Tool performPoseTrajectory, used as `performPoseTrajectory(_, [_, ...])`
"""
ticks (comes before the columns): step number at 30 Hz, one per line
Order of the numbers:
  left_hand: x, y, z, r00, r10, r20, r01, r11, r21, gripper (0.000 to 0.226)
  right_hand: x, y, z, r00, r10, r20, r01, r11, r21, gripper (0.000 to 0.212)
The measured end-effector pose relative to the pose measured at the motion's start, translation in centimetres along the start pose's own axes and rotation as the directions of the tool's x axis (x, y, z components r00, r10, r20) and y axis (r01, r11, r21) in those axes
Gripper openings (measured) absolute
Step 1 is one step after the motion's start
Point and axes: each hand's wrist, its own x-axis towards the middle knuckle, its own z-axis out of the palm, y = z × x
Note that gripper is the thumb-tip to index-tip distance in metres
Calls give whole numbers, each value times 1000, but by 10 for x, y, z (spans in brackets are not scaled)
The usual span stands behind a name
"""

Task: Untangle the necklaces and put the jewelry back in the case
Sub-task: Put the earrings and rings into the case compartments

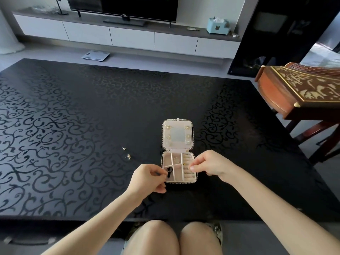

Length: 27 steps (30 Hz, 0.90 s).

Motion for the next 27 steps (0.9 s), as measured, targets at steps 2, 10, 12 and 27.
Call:
performPoseTrajectory(2, [0,1,2,1000,-3,4,3,1000,-3,14,2,-1,1,998,-20,-61,19,1000,-12,8])
performPoseTrajectory(10, [3,2,0,999,-17,30,18,1000,-24,13,0,-7,-1,992,82,101,-70,990,-121,8])
performPoseTrajectory(12, [4,1,1,999,-20,32,21,999,-26,12,1,-5,2,993,75,92,-63,990,-126,10])
performPoseTrajectory(27, [6,-4,-1,997,-8,76,13,998,-67,6,0,2,12,993,-108,-51,92,963,-255,18])
